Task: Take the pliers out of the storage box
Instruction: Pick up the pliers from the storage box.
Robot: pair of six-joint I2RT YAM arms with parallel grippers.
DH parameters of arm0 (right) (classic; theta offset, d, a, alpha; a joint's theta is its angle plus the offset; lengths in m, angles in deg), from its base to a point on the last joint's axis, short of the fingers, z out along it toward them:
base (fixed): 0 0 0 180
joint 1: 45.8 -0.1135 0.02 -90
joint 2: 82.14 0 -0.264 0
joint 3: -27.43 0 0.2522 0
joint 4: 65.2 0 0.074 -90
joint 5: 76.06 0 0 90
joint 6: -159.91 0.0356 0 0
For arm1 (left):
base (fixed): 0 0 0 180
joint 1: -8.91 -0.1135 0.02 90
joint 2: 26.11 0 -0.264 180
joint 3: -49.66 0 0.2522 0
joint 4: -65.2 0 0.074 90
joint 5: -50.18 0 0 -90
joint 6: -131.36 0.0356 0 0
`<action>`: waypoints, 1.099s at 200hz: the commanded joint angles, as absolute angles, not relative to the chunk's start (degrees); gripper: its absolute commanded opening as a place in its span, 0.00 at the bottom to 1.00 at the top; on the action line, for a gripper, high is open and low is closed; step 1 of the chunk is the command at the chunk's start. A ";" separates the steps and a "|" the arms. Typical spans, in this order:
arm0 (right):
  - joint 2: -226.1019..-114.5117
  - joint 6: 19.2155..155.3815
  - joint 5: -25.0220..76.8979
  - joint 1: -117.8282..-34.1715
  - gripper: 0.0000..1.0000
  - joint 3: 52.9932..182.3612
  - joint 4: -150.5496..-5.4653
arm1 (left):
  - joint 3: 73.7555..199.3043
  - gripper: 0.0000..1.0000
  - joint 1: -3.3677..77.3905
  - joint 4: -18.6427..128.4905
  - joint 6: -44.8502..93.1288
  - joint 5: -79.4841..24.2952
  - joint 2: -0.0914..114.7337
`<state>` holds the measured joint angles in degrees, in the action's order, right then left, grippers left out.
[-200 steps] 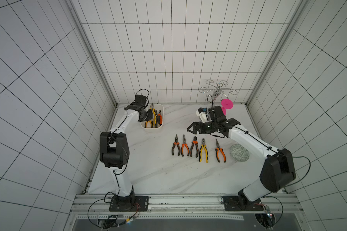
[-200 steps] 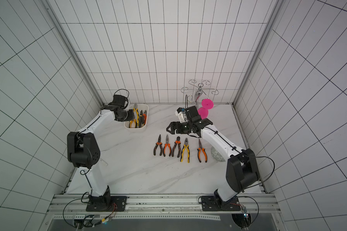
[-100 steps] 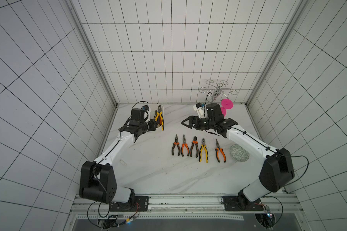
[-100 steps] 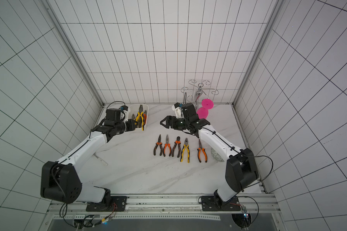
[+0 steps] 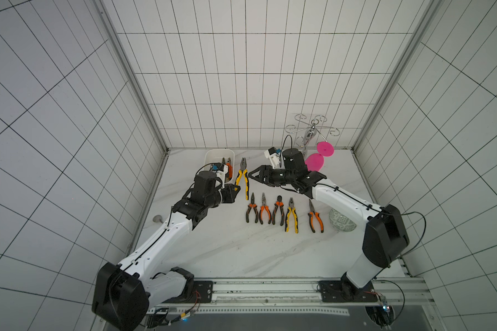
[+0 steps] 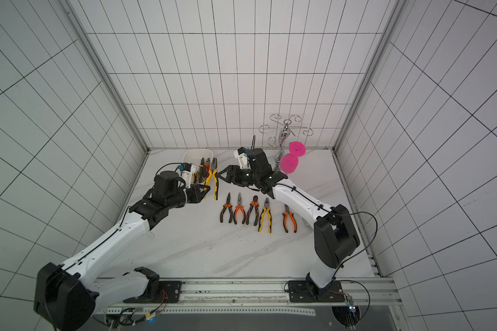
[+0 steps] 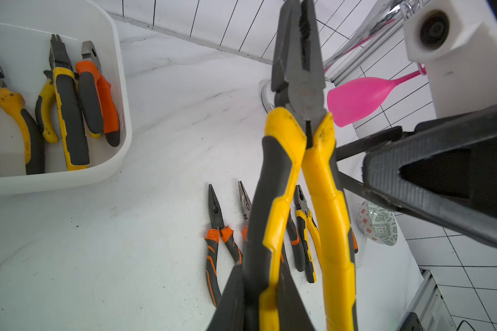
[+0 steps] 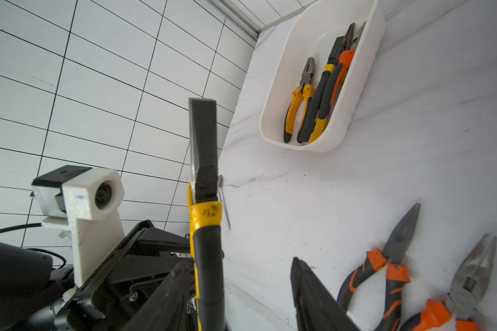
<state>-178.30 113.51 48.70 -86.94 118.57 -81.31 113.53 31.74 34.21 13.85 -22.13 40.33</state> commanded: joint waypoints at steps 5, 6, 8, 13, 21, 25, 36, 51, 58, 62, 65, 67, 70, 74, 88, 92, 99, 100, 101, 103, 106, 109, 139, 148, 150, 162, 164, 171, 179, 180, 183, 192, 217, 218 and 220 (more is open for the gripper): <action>-178.59 115.79 50.98 -88.45 0.52 118.85 -76.39 | 113.70 0.00 31.94 39.81 10.58 -23.27 38.41; -178.57 115.83 51.05 -88.44 0.52 118.78 -76.35 | 113.75 0.00 31.94 39.78 10.46 -23.24 38.41; -178.56 115.87 51.14 -88.52 0.52 118.66 -76.29 | 113.71 0.00 31.92 39.69 10.30 -23.22 38.41; -178.68 115.92 51.43 -88.71 0.51 118.45 -76.11 | 113.70 0.00 31.93 39.70 10.14 -23.13 38.27; -178.95 116.02 51.83 -88.93 0.48 118.44 -76.06 | 113.79 0.00 31.94 39.63 9.78 -22.96 38.08; -179.05 116.05 51.98 -89.03 0.47 118.44 -76.06 | 113.73 0.00 31.94 39.63 9.47 -22.95 38.03; -179.32 116.03 52.17 -89.39 0.46 118.44 -75.97 | 113.61 0.00 31.94 39.62 9.08 -22.89 37.83; -179.59 116.07 52.13 -89.74 0.46 118.27 -75.96 | 113.61 0.00 31.94 39.60 8.84 -22.35 37.79; -179.73 116.06 52.17 -89.83 0.46 118.19 -75.94 | 113.57 0.00 32.01 39.54 8.84 -22.25 37.70; -179.86 116.06 52.17 -89.94 0.46 118.09 -75.97 | 113.53 0.00 31.98 39.55 8.83 -22.25 37.62; -179.94 116.04 52.17 -89.97 0.46 118.09 -75.93 | 113.56 0.00 31.97 39.64 8.84 -22.18 37.61; -179.96 116.05 52.23 -90.02 0.46 118.01 -75.96 | 113.53 0.00 31.97 39.59 8.84 -22.16 37.57; -180.03 116.06 52.25 -90.12 0.46 117.96 -76.01 | 113.52 0.00 31.99 39.60 8.87 -22.16 37.53; -180.13 116.01 52.18 -90.14 0.47 117.92 -76.17 | 113.53 0.00 32.02 39.64 8.84 -22.09 37.40; -180.33 116.05 52.01 -90.25 0.48 117.78 -76.75 | 113.66 0.00 32.02 39.76 9.06 -21.98 37.41; -180.33 116.01 52.00 -90.21 0.47 117.70 -76.76 | 113.70 0.00 32.02 39.76 9.10 -22.03 37.44; -180.33 116.02 51.98 -90.21 0.46 117.57 -76.67 | 113.79 0.00 32.03 39.72 9.19 -22.05 37.47; -180.32 115.99 51.99 -90.20 0.45 117.57 -76.67 | 113.79 0.00 32.03 39.69 9.19 -22.06 37.50; -180.32 115.98 51.95 -90.19 0.45 117.57 -76.67 | 113.83 0.00 32.03 39.68 9.19 -22.02 37.51; -180.32 116.02 51.98 -90.25 0.45 117.56 -76.67 | 113.86 0.00 31.98 39.67 9.24 -21.99 37.59; -180.32 116.05 51.99 -90.22 0.44 117.56 -76.67 | 113.92 0.00 32.02 39.67 9.24 -21.98 37.61; -180.27 116.01 52.00 -90.19 0.41 117.56 -76.67 | 113.96 0.00 32.03 39.66 9.27 -21.98 37.63; -180.55 116.23 52.26 -90.21 0.24 117.48 -76.19 | 114.28 0.00 31.98 39.48 9.46 -22.03 38.09; -180.67 116.26 52.41 -90.27 0.23 117.48 -76.08 | 114.40 0.00 31.94 39.20 9.54 -22.07 38.09; -180.71 116.31 52.41 -90.25 0.22 117.48 -76.06 | 114.45 0.00 31.98 39.15 9.54 -22.03 38.08; -180.90 116.28 52.61 -90.20 0.19 117.48 -75.95 | 114.49 0.00 31.98 38.92 9.63 -22.08 37.99; -180.92 116.29 52.61 -90.23 0.19 117.52 -75.88 | 114.49 0.00 32.02 38.95 9.67 -22.07 37.97; -181.15 116.29 52.70 -90.22 0.19 117.48 -75.77 | 114.59 0.00 31.95 38.83 9.71 -22.15 37.92; -181.40 116.32 52.86 -90.25 0.20 117.48 -75.68 | 114.58 0.00 31.99 38.69 9.89 -22.22 37.81; -181.47 116.32 52.91 -90.26 0.20 117.48 -75.65 | 114.62 0.00 31.95 38.69 9.89 -22.23 37.80; -181.50 116.30 52.96 -90.25 0.21 117.48 -75.62 | 114.65 0.00 32.01 38.65 9.94 -22.24 37.76; -181.79 116.30 53.12 -90.21 0.21 117.56 -75.62 | 114.67 0.00 32.03 38.45 10.17 -22.33 37.70; -182.16 116.32 53.49 -90.25 0.14 117.82 -75.53 | 115.02 0.00 32.03 38.09 10.59 -22.42 37.70; -182.16 116.27 53.49 -90.26 0.12 117.82 -75.53 | 115.02 0.00 31.98 38.13 10.59 -22.42 37.70; -182.16 116.24 53.49 -90.27 0.10 117.83 -75.53 | 115.11 0.00 31.95 38.07 10.60 -22.42 37.70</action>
